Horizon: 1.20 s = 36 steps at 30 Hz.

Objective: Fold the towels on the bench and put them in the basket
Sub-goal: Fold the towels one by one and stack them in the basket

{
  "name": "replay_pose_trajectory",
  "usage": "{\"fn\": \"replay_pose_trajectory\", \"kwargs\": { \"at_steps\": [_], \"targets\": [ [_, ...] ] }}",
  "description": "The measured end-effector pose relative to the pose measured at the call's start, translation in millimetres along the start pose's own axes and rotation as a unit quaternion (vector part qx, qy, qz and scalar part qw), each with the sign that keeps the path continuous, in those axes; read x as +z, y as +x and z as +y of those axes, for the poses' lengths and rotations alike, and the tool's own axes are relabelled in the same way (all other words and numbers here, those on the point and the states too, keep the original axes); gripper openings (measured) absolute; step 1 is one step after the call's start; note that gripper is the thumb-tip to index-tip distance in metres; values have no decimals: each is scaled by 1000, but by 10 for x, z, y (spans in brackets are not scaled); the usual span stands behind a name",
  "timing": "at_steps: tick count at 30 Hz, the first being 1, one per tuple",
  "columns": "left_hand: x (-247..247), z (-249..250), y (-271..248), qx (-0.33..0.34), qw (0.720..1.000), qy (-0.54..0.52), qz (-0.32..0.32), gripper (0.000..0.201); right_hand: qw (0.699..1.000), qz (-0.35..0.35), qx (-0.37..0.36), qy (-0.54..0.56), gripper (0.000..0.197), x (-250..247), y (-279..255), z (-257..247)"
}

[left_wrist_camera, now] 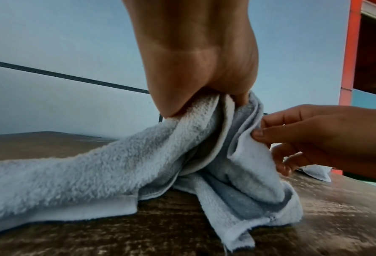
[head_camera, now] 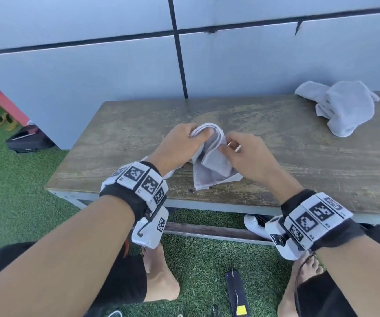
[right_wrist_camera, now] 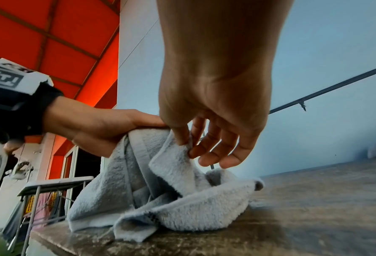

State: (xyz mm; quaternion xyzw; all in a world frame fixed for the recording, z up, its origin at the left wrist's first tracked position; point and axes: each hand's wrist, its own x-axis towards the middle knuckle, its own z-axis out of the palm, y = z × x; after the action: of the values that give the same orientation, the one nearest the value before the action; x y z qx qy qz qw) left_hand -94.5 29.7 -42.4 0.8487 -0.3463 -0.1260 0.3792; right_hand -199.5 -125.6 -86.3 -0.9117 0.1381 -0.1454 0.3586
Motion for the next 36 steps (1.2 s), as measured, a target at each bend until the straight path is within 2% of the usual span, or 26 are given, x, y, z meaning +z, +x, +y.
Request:
{"fn": "replay_pose_trajectory", "kwargs": {
  "at_steps": [4,7,8,9,12,13,14,15,16,18,19,22,25,29,31,33,35,36],
  "targets": [
    [-78,-74,-52,-7,998,-14,-59,47,994,98,33,45,13,-54,8,-31],
    [-130,-180,-66,-18,994,-1,-104,35,982,96,66,148,8,-36,-15,-62],
    [-137,-198,-80,-21,994,-3,-109,35,978,86,63,180,8,-28,-27,-74],
    [-132,-216,-91,-23,994,-13,-105,33,977,66,53,196,20,-14,-30,-77],
    [-109,-193,-146,-31,994,-65,-76,18,968,-77,6,238,65,50,-87,-156],
    [-91,-180,-151,-34,994,-81,-70,18,966,-112,-2,234,75,100,-103,-165],
    [-74,-162,-159,-34,993,-93,-69,18,968,-130,-6,215,78,153,-120,-175],
    [-54,-155,-158,-32,992,-99,-70,19,971,-135,-7,198,72,211,-125,-166],
    [-37,-131,-162,-26,993,-96,-70,20,971,-136,-6,196,58,242,-139,-183],
    [-4,-103,-164,-9,996,-70,-63,25,973,-109,-1,206,26,264,-174,-244],
    [9,-101,-165,-3,997,-55,-49,29,981,-83,-11,176,19,246,-180,-254],
    [-12,-143,-135,-10,996,-68,57,33,993,-3,-40,108,27,124,-162,-188],
    [-165,-235,-40,-62,974,-127,177,26,991,80,21,104,28,-37,-64,-27],
    [-526,-318,47,-116,937,-112,309,27,957,240,108,122,27,-287,39,219],
    [-703,-378,89,-127,921,-110,351,26,937,287,128,155,28,-375,78,308],
    [-809,-415,107,-139,922,-88,351,23,929,300,133,168,24,-401,91,322],
    [-785,-417,98,-163,938,-17,307,18,933,288,122,179,19,-359,80,280],
    [-729,-396,74,-169,943,28,284,22,936,274,114,189,17,-324,70,251]
  ]
}}
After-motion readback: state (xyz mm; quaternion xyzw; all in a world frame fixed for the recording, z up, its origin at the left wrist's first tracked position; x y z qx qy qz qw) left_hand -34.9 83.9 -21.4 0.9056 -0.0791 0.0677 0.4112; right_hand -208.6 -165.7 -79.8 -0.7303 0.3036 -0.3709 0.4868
